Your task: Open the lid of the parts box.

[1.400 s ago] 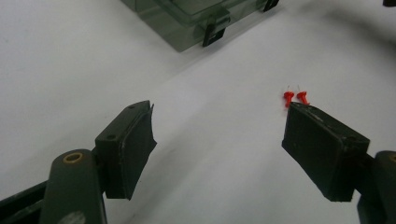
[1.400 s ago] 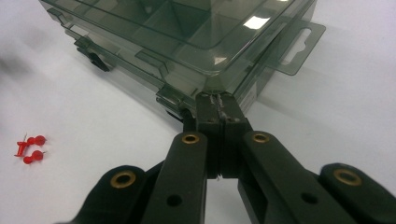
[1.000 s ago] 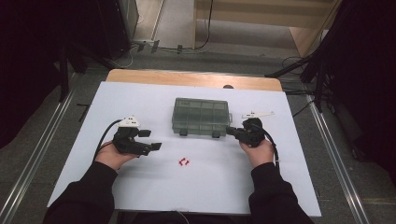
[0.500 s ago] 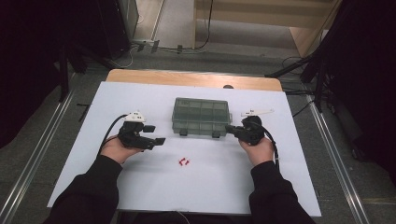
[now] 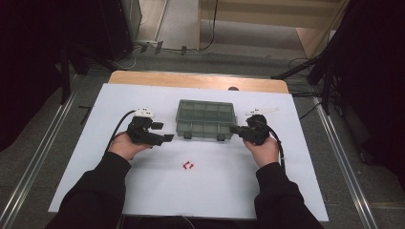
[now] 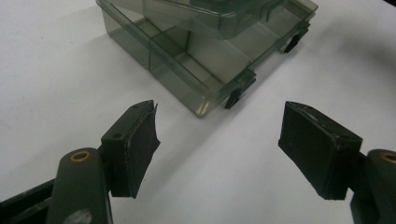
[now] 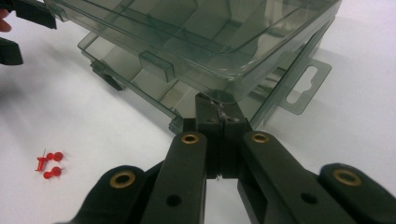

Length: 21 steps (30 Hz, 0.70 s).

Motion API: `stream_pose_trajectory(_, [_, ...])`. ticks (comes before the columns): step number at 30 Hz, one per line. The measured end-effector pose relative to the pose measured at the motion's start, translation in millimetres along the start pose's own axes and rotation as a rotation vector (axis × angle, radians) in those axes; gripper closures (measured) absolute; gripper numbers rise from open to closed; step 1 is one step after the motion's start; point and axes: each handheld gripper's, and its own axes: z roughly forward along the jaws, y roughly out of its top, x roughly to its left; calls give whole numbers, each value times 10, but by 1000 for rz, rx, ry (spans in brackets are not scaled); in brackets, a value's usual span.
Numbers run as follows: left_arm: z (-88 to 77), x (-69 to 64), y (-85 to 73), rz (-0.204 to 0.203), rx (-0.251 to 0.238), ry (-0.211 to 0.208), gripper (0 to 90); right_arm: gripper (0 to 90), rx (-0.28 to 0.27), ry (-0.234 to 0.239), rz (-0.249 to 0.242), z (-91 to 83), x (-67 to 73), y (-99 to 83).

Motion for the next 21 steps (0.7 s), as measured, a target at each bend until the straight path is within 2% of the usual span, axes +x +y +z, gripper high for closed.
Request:
stream_pose_trajectory(2, [27, 6, 23, 9, 7, 3, 268, 900, -4, 1, 1, -9, -3, 20])
stream_pose_trajectory(13, [99, 59, 153, 5, -21, 6, 268, 900, -12, 6, 3, -32, -6, 89])
stream_pose_trajectory(15, [121, 70, 197, 17, -26, 15, 319, 900, -13, 8, 4, -24, -3, 118])
stream_pose_trajectory(18, [136, 85, 215, 23, -28, 21, 319, 900, -13, 8, -1, -20, 1, 134])
stream_pose_trajectory(21, [165, 141, 242, 2, -33, 16, 319, 900, -16, 5, -6, -24, 0, 151])
